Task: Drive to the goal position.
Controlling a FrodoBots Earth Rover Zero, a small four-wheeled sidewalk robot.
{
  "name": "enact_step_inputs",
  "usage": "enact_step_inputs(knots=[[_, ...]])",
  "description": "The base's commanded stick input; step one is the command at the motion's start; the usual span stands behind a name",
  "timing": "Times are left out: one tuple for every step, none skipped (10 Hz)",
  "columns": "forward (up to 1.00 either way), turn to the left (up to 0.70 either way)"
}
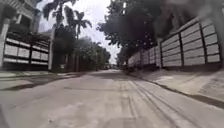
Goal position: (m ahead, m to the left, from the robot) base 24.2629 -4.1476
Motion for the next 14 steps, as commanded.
enact_step_inputs(knots=[[0.5,0.0],[0.5,0.0],[0.5,0.0],[0.5,0.0],[0.5,0.0],[0.5,0.0],[0.5,0.0],[0.5,0.0],[0.5,0.0],[0.5,0.0],[0.5,0.0],[0.5,0.0],[0.5,0.0],[0.5,0.0]])
